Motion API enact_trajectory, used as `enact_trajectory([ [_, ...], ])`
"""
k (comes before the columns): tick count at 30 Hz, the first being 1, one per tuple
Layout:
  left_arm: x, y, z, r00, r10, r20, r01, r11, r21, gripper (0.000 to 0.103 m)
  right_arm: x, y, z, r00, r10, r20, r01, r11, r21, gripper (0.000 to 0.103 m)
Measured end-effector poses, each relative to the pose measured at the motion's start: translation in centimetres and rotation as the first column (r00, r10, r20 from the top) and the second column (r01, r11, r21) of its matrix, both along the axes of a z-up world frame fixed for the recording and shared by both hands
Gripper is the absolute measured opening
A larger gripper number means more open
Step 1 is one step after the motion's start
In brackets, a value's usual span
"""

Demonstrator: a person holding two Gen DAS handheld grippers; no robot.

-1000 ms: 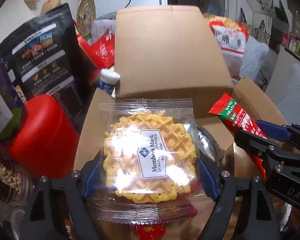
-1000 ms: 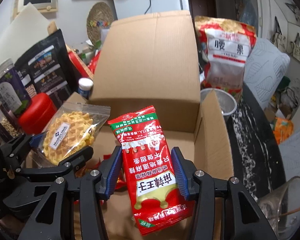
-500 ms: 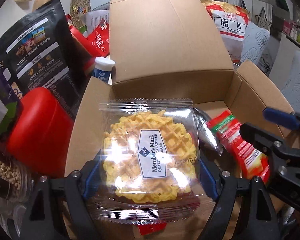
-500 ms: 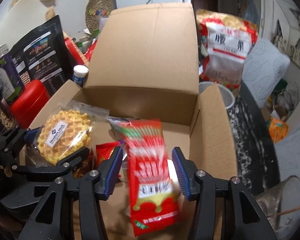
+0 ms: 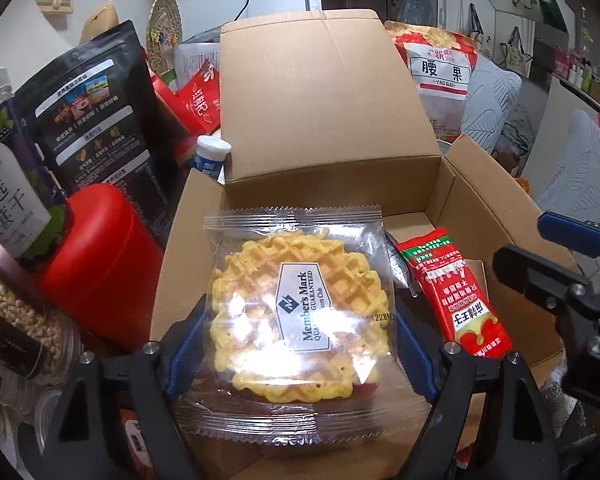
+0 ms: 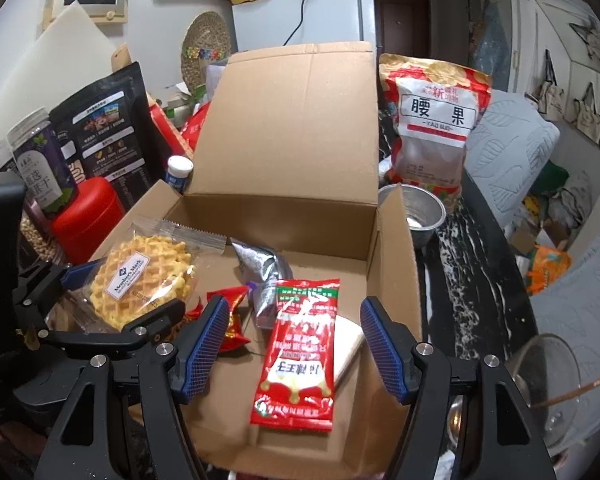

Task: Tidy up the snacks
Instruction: 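Open both grippers to drop the waffle and sauce packets into the box, then withdraw both grippers from the box toward the remaining table snacks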

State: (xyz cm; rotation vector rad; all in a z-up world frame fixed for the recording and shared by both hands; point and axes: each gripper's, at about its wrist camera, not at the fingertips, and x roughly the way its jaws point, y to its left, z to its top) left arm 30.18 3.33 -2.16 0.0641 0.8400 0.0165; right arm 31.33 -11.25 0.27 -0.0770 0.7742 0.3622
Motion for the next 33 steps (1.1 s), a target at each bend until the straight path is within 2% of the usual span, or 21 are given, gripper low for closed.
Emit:
enact_trajectory([
  [4, -0.5, 0.1, 0.2, 1.0, -0.009, -0.012, 0.008, 0.999, -0.033, 0.084, -0.9, -0.3, 0.9, 1.0, -0.003, 0.015, 0.003, 1.0, 0.01, 0.068],
  [8, -1.7, 0.0, 1.3, 0.999, 0.016, 0.046, -0.016, 1.0, 0.005, 0.084, -2.0, -0.6, 1.7, 1.0, -0.003, 0.03, 0.002, 1.0, 0.01, 0.069],
  [21, -7.1, -0.2, 5.7, 0.992, 0.009, 0.128, -0.01, 1.0, 0.005, 0.084, -7.1, -1.7, 5.1, 0.995, 0.006, 0.099, -0.009, 0.999, 0.032, 0.068],
  [28, -10.8, -1.0, 7.6, 0.988, -0.042, 0.152, 0.046, 0.999, -0.021, 0.084, -10.6, -2.1, 6.9, 0.99, 0.014, 0.142, -0.02, 0.999, 0.043, 0.068],
  [33, -13.4, -1.5, 8.8, 0.981, -0.065, 0.181, 0.067, 0.998, -0.009, 0.084, -13.3, -2.4, 7.8, 0.985, 0.017, 0.174, -0.024, 0.999, 0.037, 0.068],
])
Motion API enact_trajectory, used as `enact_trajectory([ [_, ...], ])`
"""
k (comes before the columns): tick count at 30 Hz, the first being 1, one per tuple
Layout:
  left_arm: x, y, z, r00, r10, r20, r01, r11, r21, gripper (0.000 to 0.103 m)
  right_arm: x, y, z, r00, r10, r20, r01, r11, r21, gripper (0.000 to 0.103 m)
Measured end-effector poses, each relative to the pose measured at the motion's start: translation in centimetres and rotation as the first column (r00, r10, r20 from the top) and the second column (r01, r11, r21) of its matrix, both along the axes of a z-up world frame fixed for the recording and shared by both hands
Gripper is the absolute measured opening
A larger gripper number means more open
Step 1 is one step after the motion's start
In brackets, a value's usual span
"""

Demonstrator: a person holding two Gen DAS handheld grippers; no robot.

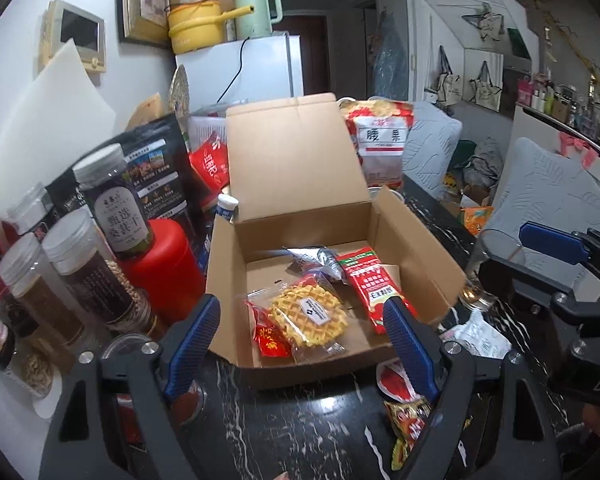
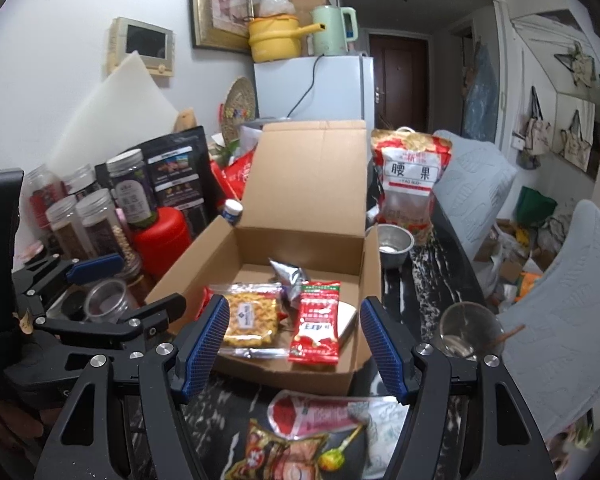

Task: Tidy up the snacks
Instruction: 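Withdraw both grippers from the box toward the remaining table snacks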

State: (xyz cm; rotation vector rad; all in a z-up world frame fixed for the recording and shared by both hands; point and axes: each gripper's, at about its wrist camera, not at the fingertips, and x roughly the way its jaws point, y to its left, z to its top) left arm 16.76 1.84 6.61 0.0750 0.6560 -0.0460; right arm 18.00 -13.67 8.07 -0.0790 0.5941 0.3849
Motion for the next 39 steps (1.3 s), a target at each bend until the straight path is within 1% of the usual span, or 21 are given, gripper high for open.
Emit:
enact_trajectory([
  [7, -3.3, -0.9, 0.2, 0.998, -0.056, -0.003, 0.056, 0.998, 0.009, 0.084, -3.0, -0.6, 0.0, 1.0, -0.004, 0.019, 0.004, 1.0, -0.006, 0.069],
  [12, -5.2, -1.3, 0.1, 0.996, -0.084, 0.019, 0.084, 0.996, 0.001, 0.084, -5.2, -1.1, -0.2, 0.999, -0.011, 0.031, 0.011, 1.0, -0.003, 0.07],
  [14, -5.8, -1.5, 0.0, 0.995, -0.095, 0.013, 0.095, 0.995, -0.007, 0.084, -5.9, -1.4, -0.4, 0.999, -0.013, 0.033, 0.012, 1.0, 0.002, 0.071],
  [18, -6.6, -1.9, -0.8, 0.992, -0.123, -0.009, 0.122, 0.992, -0.021, 0.084, -6.9, -1.8, -1.1, 1.0, -0.022, 0.02, 0.022, 1.0, -0.001, 0.071],
  [27, -7.9, -3.4, -3.3, 0.985, -0.166, -0.048, 0.165, 0.986, -0.026, 0.084, -9.1, -2.9, -3.3, 0.999, -0.046, -0.01, 0.046, 0.999, -0.009, 0.071],
  [30, -8.1, -3.7, -4.2, 0.982, -0.18, -0.06, 0.177, 0.983, -0.045, 0.084, -9.5, -3.4, -4.0, 0.998, -0.056, -0.027, 0.055, 0.998, -0.007, 0.071],
  [34, -8.5, -3.8, -5.3, 0.98, -0.185, -0.069, 0.18, 0.981, -0.072, 0.084, -9.8, -4.4, -5.4, 0.995, -0.074, -0.069, 0.075, 0.997, 0.008, 0.071],
  [39, -9.0, -4.1, -7.0, 0.983, -0.165, -0.085, 0.159, 0.984, -0.079, 0.084, -10.1, -5.6, -7.3, 0.988, -0.108, -0.114, 0.11, 0.994, 0.013, 0.071],
])
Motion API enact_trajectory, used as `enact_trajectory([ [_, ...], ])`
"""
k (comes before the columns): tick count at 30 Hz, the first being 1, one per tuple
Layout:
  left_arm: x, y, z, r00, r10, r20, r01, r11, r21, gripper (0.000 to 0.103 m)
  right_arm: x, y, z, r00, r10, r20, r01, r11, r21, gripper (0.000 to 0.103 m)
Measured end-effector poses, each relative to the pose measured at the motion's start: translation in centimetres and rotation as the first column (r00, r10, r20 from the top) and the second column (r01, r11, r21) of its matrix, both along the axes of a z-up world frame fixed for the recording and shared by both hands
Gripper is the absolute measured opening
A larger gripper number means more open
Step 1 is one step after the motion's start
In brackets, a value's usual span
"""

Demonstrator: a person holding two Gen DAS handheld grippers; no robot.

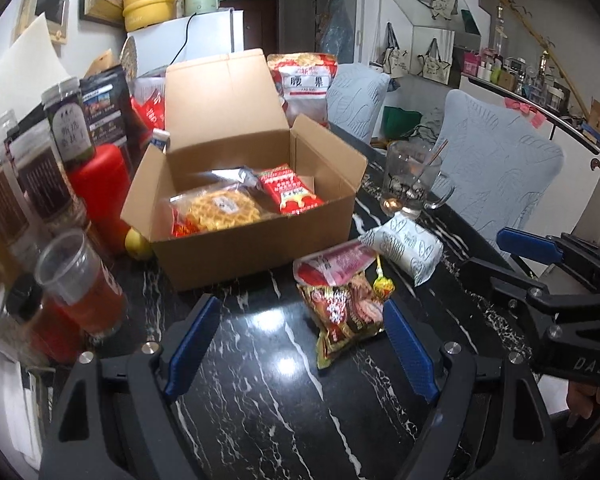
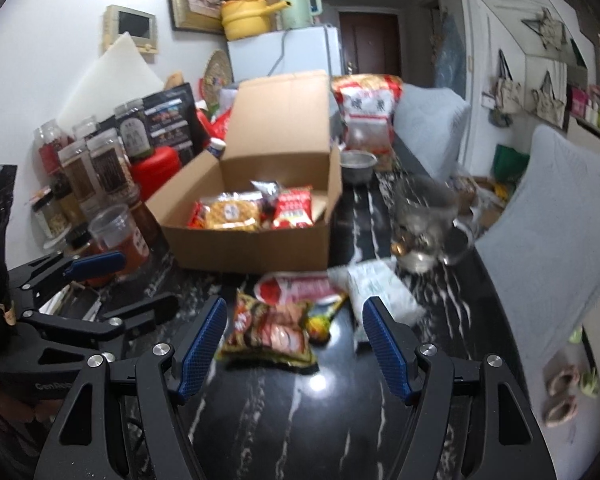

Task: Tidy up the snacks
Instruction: 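Withdraw both grippers from the box toward the remaining table snacks, then grasp the brown cereal drink bag with the left gripper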

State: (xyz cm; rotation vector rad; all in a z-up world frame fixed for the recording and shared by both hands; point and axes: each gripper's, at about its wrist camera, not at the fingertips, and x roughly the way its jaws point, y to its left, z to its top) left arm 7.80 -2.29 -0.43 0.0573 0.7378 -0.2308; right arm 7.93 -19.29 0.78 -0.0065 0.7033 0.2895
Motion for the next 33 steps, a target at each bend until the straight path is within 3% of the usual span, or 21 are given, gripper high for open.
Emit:
enact_trajectory([
  [14, 1.5, -2.1, -4.5, 0.994, -0.016, -0.112, 0.008, 0.997, -0.077, 0.084, 0.2, -3.5, -4.5, 0.993, -0.078, -0.084, 0.078, 0.997, 0.007, 0.071],
  [27, 5.6, -5.7, -7.6, 0.977, -0.029, -0.21, 0.024, 0.999, -0.023, 0.084, 2.3, -6.8, -7.2, 0.979, -0.154, -0.13, 0.156, 0.988, 0.008, 0.071],
  [33, 7.6, -6.9, -9.2, 0.957, 0.005, -0.289, 0.003, 1.0, 0.029, 0.084, 3.3, -7.7, -7.9, 0.975, -0.164, -0.15, 0.168, 0.986, 0.014, 0.071],
])
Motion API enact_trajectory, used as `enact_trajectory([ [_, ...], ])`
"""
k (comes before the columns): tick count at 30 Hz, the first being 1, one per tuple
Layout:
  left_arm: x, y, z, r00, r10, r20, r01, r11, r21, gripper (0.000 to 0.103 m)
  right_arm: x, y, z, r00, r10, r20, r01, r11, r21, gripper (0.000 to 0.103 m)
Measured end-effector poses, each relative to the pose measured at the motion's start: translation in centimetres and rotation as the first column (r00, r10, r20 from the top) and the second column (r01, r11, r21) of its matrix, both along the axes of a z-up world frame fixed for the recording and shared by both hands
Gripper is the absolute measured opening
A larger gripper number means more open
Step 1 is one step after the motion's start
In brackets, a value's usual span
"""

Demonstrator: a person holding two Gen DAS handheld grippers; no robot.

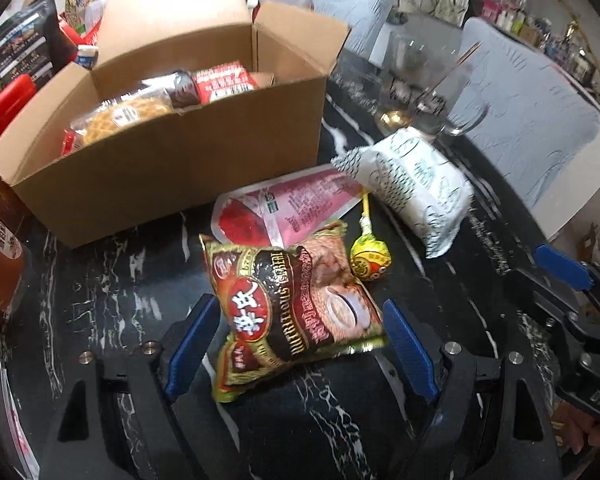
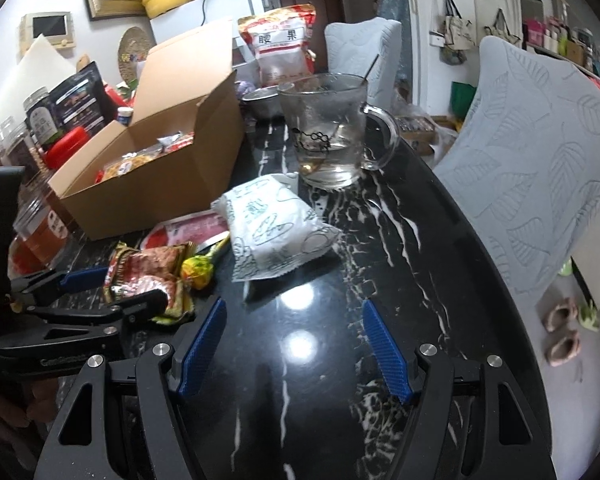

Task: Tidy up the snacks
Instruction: 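Grasp the brown cereal drink bag with the left gripper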

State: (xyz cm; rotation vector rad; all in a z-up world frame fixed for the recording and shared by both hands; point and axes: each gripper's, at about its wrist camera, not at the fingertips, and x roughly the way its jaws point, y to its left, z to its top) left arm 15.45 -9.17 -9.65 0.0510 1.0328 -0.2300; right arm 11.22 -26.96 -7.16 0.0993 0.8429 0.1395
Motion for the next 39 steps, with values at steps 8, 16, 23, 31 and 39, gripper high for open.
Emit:
enact_trajectory([
  [8, 1.3, -0.4, -1.6, 0.999, -0.002, -0.047, 0.003, 1.0, 0.016, 0.087, 1.1, -0.2, -0.3, 1.0, 0.009, -0.009, -0.009, 1.0, 0.009, 0.071],
  [16, 0.3, 0.2, -1.6, 1.0, -0.002, 0.029, 0.002, 1.0, 0.012, 0.081, 3.1, 0.5, -0.1, 0.998, 0.067, 0.001, -0.067, 0.998, 0.001, 0.083],
  [23, -0.8, 1.6, -1.1, 0.999, -0.006, 0.04, 0.005, 1.0, 0.013, 0.071, 6.7, 1.4, -1.0, 0.994, 0.103, -0.037, -0.103, 0.995, -0.004, 0.086],
  [31, -1.3, 3.7, -1.0, 0.999, 0.028, 0.024, -0.028, 1.0, -0.008, 0.07, 9.7, 2.5, -1.9, 0.987, 0.149, -0.057, -0.152, 0.987, -0.054, 0.089],
  [39, -1.5, 4.8, -1.0, 0.998, 0.052, 0.02, -0.051, 0.998, -0.025, 0.07, 9.6, 3.7, -2.3, 0.982, 0.179, -0.052, -0.185, 0.97, -0.156, 0.085],
])
